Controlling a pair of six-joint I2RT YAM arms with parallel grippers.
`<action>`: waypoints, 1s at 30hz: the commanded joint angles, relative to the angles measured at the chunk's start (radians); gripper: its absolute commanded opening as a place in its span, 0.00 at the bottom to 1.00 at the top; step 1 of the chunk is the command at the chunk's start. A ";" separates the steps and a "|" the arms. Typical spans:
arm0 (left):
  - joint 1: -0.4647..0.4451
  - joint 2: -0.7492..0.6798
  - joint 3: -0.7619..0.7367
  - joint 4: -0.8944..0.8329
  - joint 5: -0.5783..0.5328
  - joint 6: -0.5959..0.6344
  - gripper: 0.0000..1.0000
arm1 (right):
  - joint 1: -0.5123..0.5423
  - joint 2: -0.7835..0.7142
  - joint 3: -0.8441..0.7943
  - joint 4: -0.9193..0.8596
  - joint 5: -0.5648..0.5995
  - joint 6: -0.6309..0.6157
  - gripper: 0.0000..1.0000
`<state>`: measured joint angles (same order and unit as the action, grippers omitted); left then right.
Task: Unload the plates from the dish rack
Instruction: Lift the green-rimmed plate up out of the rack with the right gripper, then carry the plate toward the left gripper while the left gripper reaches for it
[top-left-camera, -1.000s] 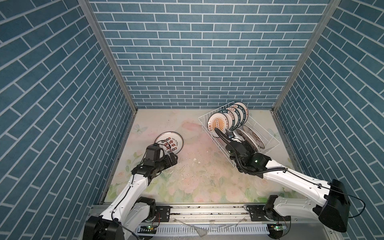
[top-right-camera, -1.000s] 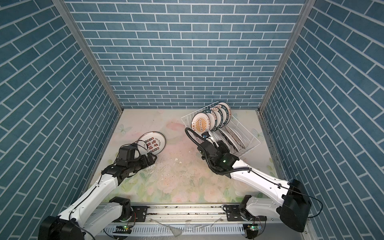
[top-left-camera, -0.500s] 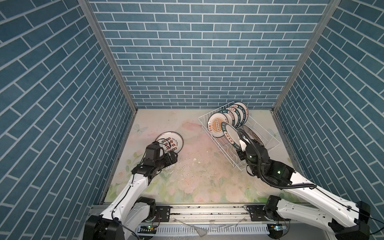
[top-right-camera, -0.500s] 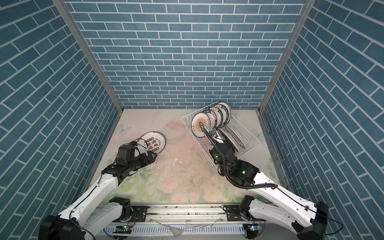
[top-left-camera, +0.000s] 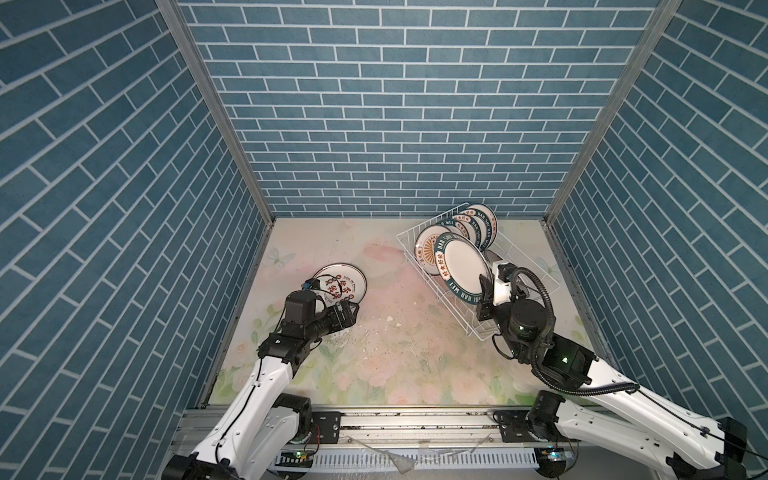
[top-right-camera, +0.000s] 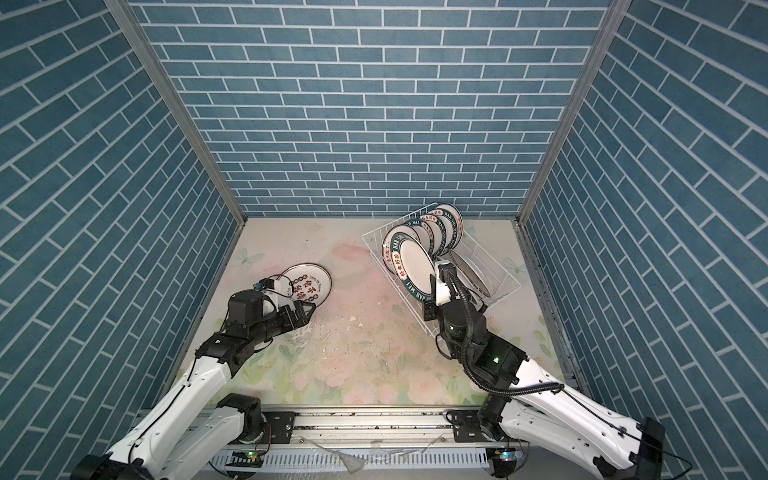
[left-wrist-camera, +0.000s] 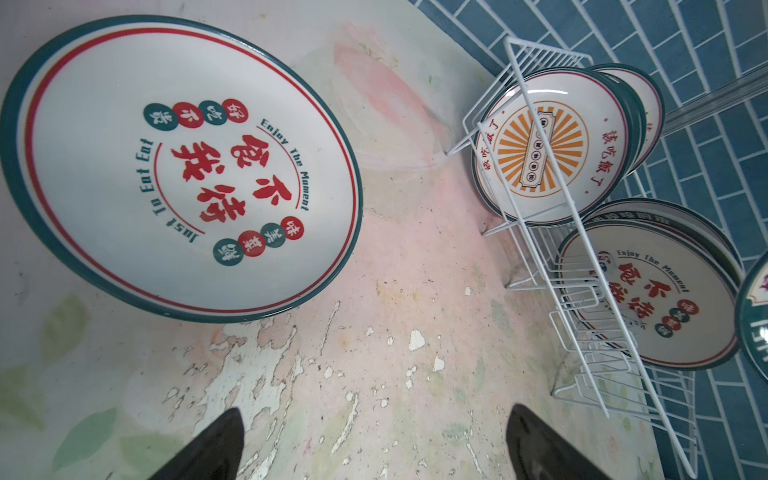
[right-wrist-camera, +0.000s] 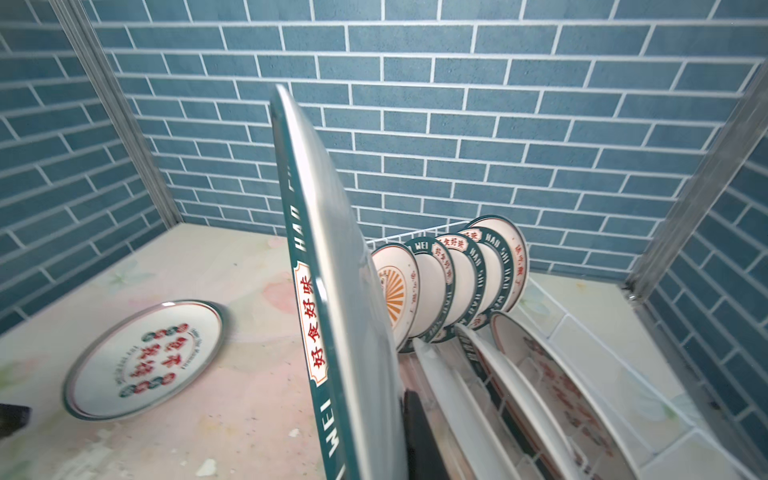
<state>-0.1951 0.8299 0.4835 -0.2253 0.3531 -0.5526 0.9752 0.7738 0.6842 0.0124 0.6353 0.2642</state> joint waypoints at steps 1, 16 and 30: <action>-0.003 -0.015 -0.012 0.042 0.036 0.003 0.99 | 0.004 0.024 -0.007 0.118 -0.073 0.258 0.00; -0.003 0.043 -0.096 0.308 0.242 -0.091 0.98 | -0.038 0.232 0.026 0.091 -0.387 0.672 0.00; -0.003 0.068 -0.124 0.379 0.290 -0.096 0.96 | -0.093 0.458 -0.023 0.397 -0.652 0.837 0.00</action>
<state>-0.1951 0.8848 0.3756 0.1062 0.6205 -0.6483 0.8867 1.2060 0.6743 0.2451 0.0563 1.0180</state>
